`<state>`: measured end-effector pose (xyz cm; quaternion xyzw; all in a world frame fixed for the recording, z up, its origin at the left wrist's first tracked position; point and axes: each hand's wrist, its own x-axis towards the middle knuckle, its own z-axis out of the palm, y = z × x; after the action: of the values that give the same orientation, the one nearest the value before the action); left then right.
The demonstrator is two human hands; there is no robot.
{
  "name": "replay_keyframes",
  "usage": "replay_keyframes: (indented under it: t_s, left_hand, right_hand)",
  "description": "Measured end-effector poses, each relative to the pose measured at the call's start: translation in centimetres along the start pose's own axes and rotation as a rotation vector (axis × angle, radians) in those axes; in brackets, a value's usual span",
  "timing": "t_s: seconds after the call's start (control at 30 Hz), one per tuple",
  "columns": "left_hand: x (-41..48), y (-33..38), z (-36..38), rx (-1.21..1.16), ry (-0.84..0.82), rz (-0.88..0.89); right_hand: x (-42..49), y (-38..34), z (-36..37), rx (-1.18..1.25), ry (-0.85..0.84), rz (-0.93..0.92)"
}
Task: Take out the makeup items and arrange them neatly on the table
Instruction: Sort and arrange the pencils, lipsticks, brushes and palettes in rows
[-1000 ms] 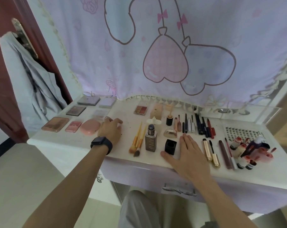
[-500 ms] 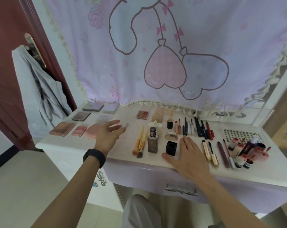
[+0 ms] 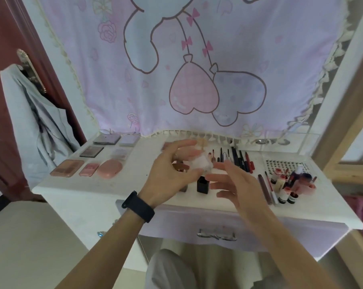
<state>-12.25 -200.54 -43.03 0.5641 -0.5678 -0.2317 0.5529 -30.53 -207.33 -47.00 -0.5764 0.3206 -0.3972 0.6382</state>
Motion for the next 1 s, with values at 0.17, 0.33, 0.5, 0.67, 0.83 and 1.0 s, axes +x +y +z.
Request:
replay_keyframes:
  t_s: [0.17,0.33,0.5,0.67,0.83,1.0]
  left_hand:
    - [-0.6,0.0,2.9,0.229,-0.108,0.095]
    - [-1.4,-0.8,4.7,0.264,-0.062,0.035]
    - [-2.3,-1.6,5.7,0.29,-0.025,0.095]
    - [-2.6,-1.7,5.8,0.472,-0.093,0.183]
    - [-2.8,-2.1,5.6,0.573,-0.13,0.29]
    - [-3.0,-2.2,5.7,0.434,-0.103,0.29]
  right_hand:
    - [-1.4,0.1,-1.7,0.133,0.085,0.07]
    - [-2.1,0.6,-3.0,0.479,0.079,0.22]
    - [-2.8,1.4,-3.5,0.502,0.0,0.296]
    - [-2.9,1.1,-3.9,0.194,-0.02,0.205]
    - [-2.7,0.8,-4.4,-0.004,-0.069,0.152]
    - [-2.6,0.7,-4.2,0.067,-0.098,0.246]
